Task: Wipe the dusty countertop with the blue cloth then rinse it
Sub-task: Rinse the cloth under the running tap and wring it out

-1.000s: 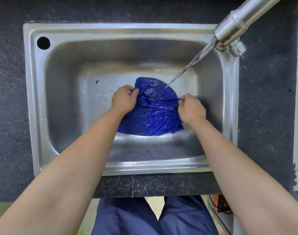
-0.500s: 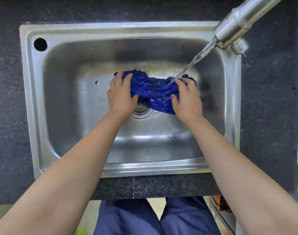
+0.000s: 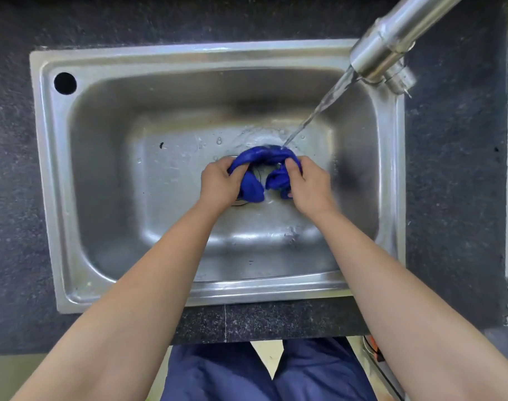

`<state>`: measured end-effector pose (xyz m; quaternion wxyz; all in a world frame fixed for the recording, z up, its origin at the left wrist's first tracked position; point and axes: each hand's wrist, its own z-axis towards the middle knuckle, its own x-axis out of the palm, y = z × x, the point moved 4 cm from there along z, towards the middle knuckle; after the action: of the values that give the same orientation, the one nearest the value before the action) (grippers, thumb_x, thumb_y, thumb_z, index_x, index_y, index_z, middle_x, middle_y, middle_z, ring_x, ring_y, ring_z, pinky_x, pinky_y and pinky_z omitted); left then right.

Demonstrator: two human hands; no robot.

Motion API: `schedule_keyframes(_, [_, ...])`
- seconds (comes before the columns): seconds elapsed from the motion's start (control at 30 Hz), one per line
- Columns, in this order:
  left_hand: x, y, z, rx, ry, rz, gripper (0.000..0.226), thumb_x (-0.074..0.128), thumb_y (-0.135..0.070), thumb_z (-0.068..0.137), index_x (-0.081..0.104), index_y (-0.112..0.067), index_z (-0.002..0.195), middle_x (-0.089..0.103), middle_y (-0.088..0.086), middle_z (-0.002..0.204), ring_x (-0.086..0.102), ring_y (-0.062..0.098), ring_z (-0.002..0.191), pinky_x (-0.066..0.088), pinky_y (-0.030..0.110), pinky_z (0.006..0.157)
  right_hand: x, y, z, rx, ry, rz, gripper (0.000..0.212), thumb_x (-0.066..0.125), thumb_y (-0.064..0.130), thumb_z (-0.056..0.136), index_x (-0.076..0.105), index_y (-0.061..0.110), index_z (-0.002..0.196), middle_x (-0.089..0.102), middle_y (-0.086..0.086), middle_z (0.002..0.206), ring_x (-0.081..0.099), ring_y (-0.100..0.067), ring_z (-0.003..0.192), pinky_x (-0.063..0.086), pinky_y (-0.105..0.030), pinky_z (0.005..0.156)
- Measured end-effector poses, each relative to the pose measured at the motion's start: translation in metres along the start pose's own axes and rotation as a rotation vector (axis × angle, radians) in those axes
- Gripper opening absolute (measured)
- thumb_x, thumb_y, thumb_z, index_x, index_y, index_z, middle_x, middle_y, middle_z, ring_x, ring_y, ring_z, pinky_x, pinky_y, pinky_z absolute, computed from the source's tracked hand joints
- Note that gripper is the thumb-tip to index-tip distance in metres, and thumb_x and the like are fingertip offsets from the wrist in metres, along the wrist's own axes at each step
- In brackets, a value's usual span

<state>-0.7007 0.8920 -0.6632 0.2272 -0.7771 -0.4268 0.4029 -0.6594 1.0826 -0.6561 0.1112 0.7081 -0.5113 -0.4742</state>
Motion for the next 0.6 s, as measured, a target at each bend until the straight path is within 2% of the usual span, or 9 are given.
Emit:
schedule_keyframes(0.07, [0.009, -0.011, -0.007, -0.092, 0.015, -0.338, 0.022, 0.059, -0.028, 0.093, 0.071, -0.011, 0.097, 0.073, 0.016, 0.091, 0.069, 0.027, 0.086, 0.056, 0.051, 0.086, 0.001, 0.005, -0.007, 0.051, -0.040, 0.315, 0.025, 0.046, 0.031, 0.105, 0.063, 0.012, 0.102, 0.069, -0.009, 0.092, 0.072, -0.015, 0.081, 0.060, -0.028, 0.065])
schedule_keyframes(0.1, [0.014, -0.015, -0.011, -0.124, 0.020, -0.426, 0.019, 0.056, -0.023, 0.094, 0.069, -0.013, 0.103, 0.073, 0.015, 0.095, 0.069, 0.027, 0.088, 0.056, 0.051, 0.088, 0.003, 0.007, -0.009, 0.068, -0.041, 0.435, 0.023, 0.046, 0.026, 0.105, 0.063, 0.010, 0.107, 0.069, -0.008, 0.097, 0.071, -0.012, 0.086, 0.060, -0.026, 0.067])
schedule_keyframes(0.17, [0.022, -0.015, -0.012, -0.163, 0.027, -0.465, 0.035, 0.052, -0.011, 0.092, 0.058, -0.017, 0.126, 0.071, 0.009, 0.105, 0.067, 0.022, 0.092, 0.055, 0.042, 0.092, 0.006, 0.004, -0.007, 0.087, -0.026, 0.498, 0.031, 0.044, 0.019, 0.100, 0.058, 0.017, 0.128, 0.065, -0.005, 0.118, 0.067, -0.017, 0.103, 0.058, -0.037, 0.088])
schedule_keyframes(0.2, [0.023, -0.013, -0.012, -0.145, 0.025, -0.424, 0.049, 0.052, -0.009, 0.087, 0.051, -0.019, 0.135, 0.068, 0.005, 0.110, 0.065, 0.019, 0.095, 0.053, 0.038, 0.094, 0.003, 0.000, -0.004, 0.073, -0.024, 0.363, 0.045, 0.044, 0.016, 0.096, 0.049, 0.023, 0.140, 0.058, -0.001, 0.130, 0.061, -0.018, 0.113, 0.050, -0.039, 0.101])
schedule_keyframes(0.27, [0.021, -0.007, -0.006, -0.020, 0.005, -0.207, 0.067, 0.049, -0.010, 0.074, 0.048, -0.022, 0.140, 0.062, -0.002, 0.123, 0.060, 0.022, 0.113, 0.049, 0.044, 0.101, -0.006, -0.006, 0.001, -0.004, -0.021, -0.078, 0.066, 0.047, 0.008, 0.091, 0.031, 0.026, 0.153, 0.036, -0.005, 0.152, 0.044, -0.023, 0.132, 0.035, -0.037, 0.112])
schedule_keyframes(0.33, [0.019, 0.001, 0.000, 0.067, 0.017, 0.049, 0.076, 0.048, -0.013, 0.073, 0.039, -0.023, 0.147, 0.046, 0.005, 0.144, 0.042, 0.028, 0.136, 0.039, 0.047, 0.111, -0.008, -0.002, 0.002, -0.163, -0.006, -0.328, 0.076, 0.053, 0.005, 0.089, 0.025, 0.026, 0.156, 0.015, -0.012, 0.162, 0.036, -0.033, 0.140, 0.036, -0.041, 0.109])
schedule_keyframes(0.4, [0.020, 0.002, 0.002, 0.138, 0.127, 0.210, 0.083, 0.055, -0.014, 0.078, 0.026, -0.026, 0.155, 0.030, 0.010, 0.158, 0.025, 0.027, 0.147, 0.028, 0.045, 0.118, 0.004, 0.001, 0.005, -0.307, 0.123, -0.458, 0.084, 0.060, 0.010, 0.088, 0.017, 0.029, 0.158, 0.008, -0.009, 0.165, 0.036, -0.036, 0.137, 0.040, -0.042, 0.105])
schedule_keyframes(0.5, [0.031, 0.004, 0.001, 0.203, 0.270, 0.458, 0.089, 0.066, -0.008, 0.086, 0.015, -0.023, 0.158, 0.018, 0.012, 0.163, 0.025, 0.029, 0.147, 0.025, 0.035, 0.118, 0.022, -0.002, 0.011, -0.336, 0.234, -0.598, 0.085, 0.061, 0.010, 0.089, 0.014, 0.025, 0.159, 0.025, -0.009, 0.156, 0.042, -0.034, 0.124, 0.045, -0.039, 0.100])
schedule_keyframes(0.6, [0.034, 0.001, 0.006, 0.238, 0.175, 0.603, 0.075, 0.059, -0.006, 0.088, 0.026, -0.019, 0.155, 0.040, 0.020, 0.142, 0.050, 0.037, 0.119, 0.042, 0.036, 0.095, 0.022, 0.004, 0.015, -0.291, 0.196, -0.501, 0.061, 0.051, 0.006, 0.093, 0.036, 0.018, 0.151, 0.047, -0.014, 0.127, 0.054, -0.032, 0.105, 0.045, -0.036, 0.089])
